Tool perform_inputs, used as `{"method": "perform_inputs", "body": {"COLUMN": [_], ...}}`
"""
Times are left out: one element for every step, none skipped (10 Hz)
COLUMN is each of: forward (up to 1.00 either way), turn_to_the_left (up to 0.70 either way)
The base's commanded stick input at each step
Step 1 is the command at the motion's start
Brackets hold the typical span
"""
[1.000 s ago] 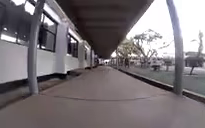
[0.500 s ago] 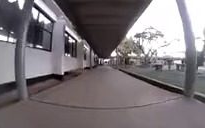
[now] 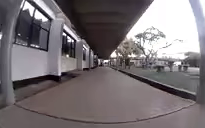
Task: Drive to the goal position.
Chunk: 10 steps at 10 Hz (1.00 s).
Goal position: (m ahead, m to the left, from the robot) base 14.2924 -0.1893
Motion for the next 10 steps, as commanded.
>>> {"method": "perform_inputs", "body": {"forward": [0.70, 0.70, 0.70, 0.70, 0.70, 0.70, 0.70, 0.70, 0.70, 0.70], "turn_to_the_left": [0.00, 0.00, 0.00, 0.00, 0.00, 0.00, 0.00, 0.00, 0.00, 0.00]}}
